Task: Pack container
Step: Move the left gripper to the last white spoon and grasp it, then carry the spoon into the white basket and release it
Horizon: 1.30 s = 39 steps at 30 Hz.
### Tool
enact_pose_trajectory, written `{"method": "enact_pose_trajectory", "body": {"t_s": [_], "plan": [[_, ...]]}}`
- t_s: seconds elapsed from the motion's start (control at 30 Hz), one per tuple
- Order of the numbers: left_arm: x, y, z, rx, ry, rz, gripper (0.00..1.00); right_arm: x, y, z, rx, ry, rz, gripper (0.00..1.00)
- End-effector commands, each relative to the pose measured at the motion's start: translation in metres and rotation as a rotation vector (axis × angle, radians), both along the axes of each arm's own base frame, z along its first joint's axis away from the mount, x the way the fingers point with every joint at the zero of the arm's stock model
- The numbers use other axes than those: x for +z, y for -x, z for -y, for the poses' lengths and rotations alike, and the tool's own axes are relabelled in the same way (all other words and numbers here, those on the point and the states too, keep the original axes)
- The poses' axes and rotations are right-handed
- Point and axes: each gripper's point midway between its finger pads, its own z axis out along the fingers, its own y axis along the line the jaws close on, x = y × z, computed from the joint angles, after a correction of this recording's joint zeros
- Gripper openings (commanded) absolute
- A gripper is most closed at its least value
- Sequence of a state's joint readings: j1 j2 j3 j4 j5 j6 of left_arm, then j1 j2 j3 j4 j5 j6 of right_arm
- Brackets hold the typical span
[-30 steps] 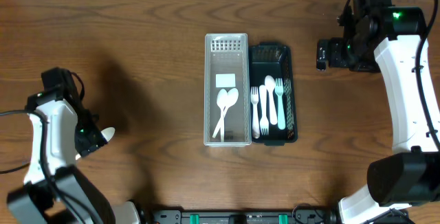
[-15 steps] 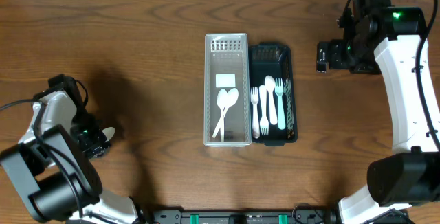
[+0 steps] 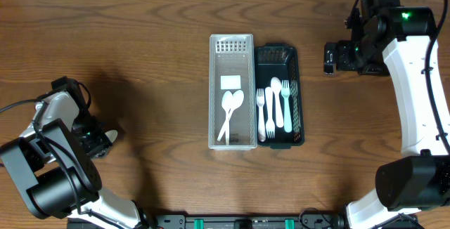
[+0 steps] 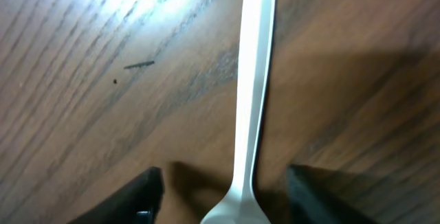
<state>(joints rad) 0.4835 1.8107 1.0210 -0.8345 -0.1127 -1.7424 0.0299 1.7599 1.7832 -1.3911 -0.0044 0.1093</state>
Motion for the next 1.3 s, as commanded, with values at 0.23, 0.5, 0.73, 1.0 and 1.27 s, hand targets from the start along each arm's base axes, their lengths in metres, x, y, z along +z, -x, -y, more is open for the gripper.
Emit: {"method": "enact_pose_trajectory", "body": {"t_s": [0.23,0.5,0.73,1.0,1.27], "plan": [[-0.007,0.006,-0.001,0.01,0.003,-0.032,0.21,0.001,0.002,0.002,0.008,0.003,0.001,0.99],[-0.007,0.006,-0.001,0.01,0.003,-0.032,0.06,0.001,0.002,0.002,0.009,0.003,0.001,0.99],[-0.006,0.006,-0.001,-0.013,0.008,-0.032,0.06,0.001,0.001,0.002,0.009,0.003,0.001,0.99],[0.025,-0.018,-0.011,-0.265,-0.007,0.059,0.06,0.001,0.001,0.002,0.009,0.003,0.002,0.99],[0.116,-0.053,0.008,-0.559,-0.11,0.262,0.06,0.001,0.001,0.002,0.008,0.003,0.002,0.99]]}}
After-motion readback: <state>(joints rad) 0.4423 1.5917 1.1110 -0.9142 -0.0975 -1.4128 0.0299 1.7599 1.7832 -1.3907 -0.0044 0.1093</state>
